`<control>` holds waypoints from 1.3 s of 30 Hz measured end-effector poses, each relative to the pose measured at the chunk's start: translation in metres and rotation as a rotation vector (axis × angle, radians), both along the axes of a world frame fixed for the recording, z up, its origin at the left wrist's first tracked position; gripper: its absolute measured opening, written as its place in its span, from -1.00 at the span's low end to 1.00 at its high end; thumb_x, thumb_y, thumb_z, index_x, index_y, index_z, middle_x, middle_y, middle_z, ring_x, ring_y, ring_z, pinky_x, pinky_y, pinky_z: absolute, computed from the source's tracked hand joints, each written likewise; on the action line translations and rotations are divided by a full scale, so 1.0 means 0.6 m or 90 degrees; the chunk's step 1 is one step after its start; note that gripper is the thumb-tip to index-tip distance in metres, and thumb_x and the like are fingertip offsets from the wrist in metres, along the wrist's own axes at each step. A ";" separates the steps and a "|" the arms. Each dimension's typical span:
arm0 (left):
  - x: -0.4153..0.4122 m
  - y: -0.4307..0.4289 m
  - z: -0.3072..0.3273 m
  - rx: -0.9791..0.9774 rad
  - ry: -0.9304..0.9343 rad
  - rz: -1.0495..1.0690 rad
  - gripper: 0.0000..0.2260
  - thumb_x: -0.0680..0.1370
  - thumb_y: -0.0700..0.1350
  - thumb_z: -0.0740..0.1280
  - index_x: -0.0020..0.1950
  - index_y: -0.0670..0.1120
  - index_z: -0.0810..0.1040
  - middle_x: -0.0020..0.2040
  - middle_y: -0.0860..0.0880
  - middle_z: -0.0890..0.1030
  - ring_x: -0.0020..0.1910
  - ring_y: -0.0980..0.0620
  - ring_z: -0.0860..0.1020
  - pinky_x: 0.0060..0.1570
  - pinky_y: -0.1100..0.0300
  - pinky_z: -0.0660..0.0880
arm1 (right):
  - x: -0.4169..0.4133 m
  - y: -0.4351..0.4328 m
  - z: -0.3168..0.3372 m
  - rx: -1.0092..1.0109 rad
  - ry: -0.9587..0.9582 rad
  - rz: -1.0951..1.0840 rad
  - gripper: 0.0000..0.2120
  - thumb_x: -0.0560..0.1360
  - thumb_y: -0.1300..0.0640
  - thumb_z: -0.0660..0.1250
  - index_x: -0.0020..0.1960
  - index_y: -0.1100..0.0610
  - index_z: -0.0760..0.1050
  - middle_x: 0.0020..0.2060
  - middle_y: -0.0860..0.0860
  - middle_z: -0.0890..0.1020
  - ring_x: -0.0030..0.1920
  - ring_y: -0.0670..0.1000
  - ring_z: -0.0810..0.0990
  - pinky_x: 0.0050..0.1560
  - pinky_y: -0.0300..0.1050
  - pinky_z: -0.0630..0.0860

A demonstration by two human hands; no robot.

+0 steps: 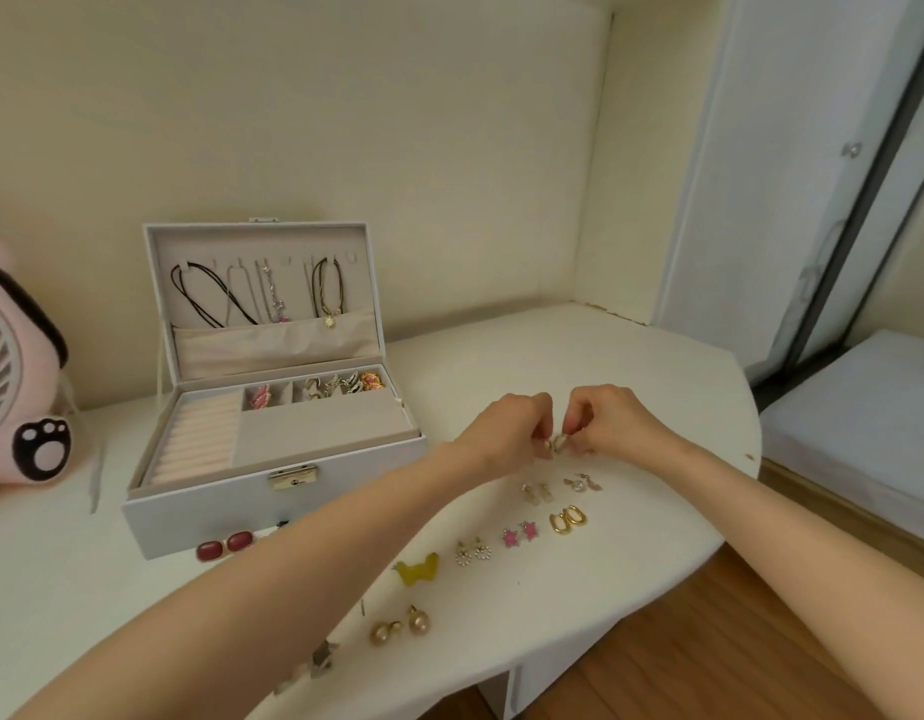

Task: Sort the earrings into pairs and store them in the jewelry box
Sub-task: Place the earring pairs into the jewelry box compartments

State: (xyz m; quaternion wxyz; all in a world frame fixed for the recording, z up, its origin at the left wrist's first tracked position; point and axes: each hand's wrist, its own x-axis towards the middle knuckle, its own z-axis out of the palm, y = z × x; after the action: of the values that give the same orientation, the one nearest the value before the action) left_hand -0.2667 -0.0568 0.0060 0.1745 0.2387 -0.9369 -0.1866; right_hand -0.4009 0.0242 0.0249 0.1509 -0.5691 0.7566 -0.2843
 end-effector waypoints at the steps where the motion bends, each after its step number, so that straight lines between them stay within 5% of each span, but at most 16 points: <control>1: 0.010 0.001 0.011 0.009 0.022 -0.003 -0.88 0.45 -0.26 0.39 -0.10 -0.18 0.47 -0.22 -0.06 0.54 -0.24 -0.04 0.54 -0.21 0.15 0.48 | 0.004 0.001 0.007 -0.016 -0.041 0.013 -0.78 0.29 0.40 0.47 -0.26 0.13 0.52 -0.33 0.03 0.58 -0.35 -0.02 0.57 -0.34 -0.25 0.51; 4: 0.056 0.000 0.050 0.040 0.100 0.004 -0.87 0.45 -0.30 0.39 -0.17 -0.14 0.46 -0.32 -0.03 0.56 -0.42 0.08 0.54 -0.35 0.30 0.47 | 0.024 0.002 0.028 -0.050 -0.144 0.076 -0.82 0.32 0.42 0.44 -0.17 0.18 0.61 -0.31 0.11 0.63 -0.38 -0.01 0.62 -0.36 -0.29 0.51; 8: 0.136 -0.017 0.095 0.072 0.149 0.052 -0.92 0.47 -0.29 0.37 -0.16 -0.20 0.49 -0.30 -0.03 0.59 -0.42 0.13 0.56 -0.28 0.21 0.54 | 0.068 -0.015 0.046 -0.076 -0.223 0.142 -0.89 0.35 0.38 0.46 -0.17 0.23 0.63 -0.26 0.20 0.66 -0.32 0.04 0.65 -0.28 -0.23 0.58; 16: 0.281 -0.085 0.124 0.017 0.078 0.150 -0.94 0.49 -0.28 0.35 -0.11 -0.16 0.51 -0.28 -0.04 0.62 -0.40 0.20 0.56 -0.37 0.42 0.47 | 0.164 -0.090 0.054 -0.102 -0.285 0.199 -0.91 0.39 0.39 0.41 -0.10 0.32 0.60 -0.32 0.15 0.64 -0.32 0.06 0.65 -0.17 -0.09 0.65; 22: 0.350 -0.148 0.119 -0.020 0.071 0.256 -0.93 0.49 -0.25 0.35 -0.09 -0.12 0.50 -0.24 0.00 0.59 -0.32 0.16 0.59 -0.19 0.29 0.54 | 0.221 -0.152 0.061 -0.161 -0.346 0.168 -0.90 0.40 0.39 0.40 -0.08 0.35 0.57 -0.37 0.13 0.60 -0.46 -0.09 0.60 -0.35 -0.25 0.59; 25: 0.360 -0.178 0.104 -0.048 0.029 0.293 -0.92 0.49 -0.26 0.36 -0.08 -0.11 0.52 -0.18 -0.06 0.60 -0.23 -0.01 0.60 -0.16 0.18 0.52 | 0.249 -0.174 0.059 -0.153 -0.351 0.178 -0.93 0.40 0.39 0.41 -0.16 0.26 0.58 -0.39 0.09 0.59 -0.47 -0.10 0.57 -0.41 -0.30 0.55; 27: 0.360 -0.194 0.096 -0.080 -0.001 0.291 -0.91 0.48 -0.26 0.36 -0.10 -0.08 0.53 -0.18 -0.04 0.58 -0.23 -0.03 0.57 -0.25 0.28 0.45 | 0.264 -0.186 0.053 -0.146 -0.353 0.188 -0.87 0.40 0.40 0.40 -0.23 0.20 0.56 -0.40 0.08 0.58 -0.48 -0.10 0.56 -0.44 -0.31 0.52; 31: 0.354 -0.212 0.091 -0.157 -0.048 0.267 -0.94 0.47 -0.22 0.38 -0.10 -0.09 0.57 -0.20 0.01 0.56 -0.23 0.06 0.47 -0.34 0.41 0.26 | 0.276 -0.199 0.037 -0.151 -0.363 0.194 -0.85 0.40 0.40 0.40 -0.25 0.19 0.55 -0.41 0.10 0.58 -0.44 -0.04 0.57 -0.42 -0.28 0.53; 39: 0.347 -0.236 0.080 -0.241 -0.090 0.214 -0.90 0.46 -0.24 0.37 -0.05 -0.12 0.61 -0.07 -0.08 0.61 -0.06 -0.06 0.55 -0.08 0.19 0.40 | 0.278 -0.200 0.019 -0.165 -0.382 0.189 -0.85 0.41 0.40 0.39 -0.24 0.19 0.57 -0.41 0.11 0.59 -0.46 -0.03 0.56 -0.35 -0.21 0.59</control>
State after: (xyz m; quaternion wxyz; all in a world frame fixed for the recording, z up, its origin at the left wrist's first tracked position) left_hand -0.0587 -0.1982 0.0539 0.1783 0.3667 -0.9122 0.0406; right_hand -0.2338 -0.0957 0.0365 0.3325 -0.5785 0.5453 -0.5074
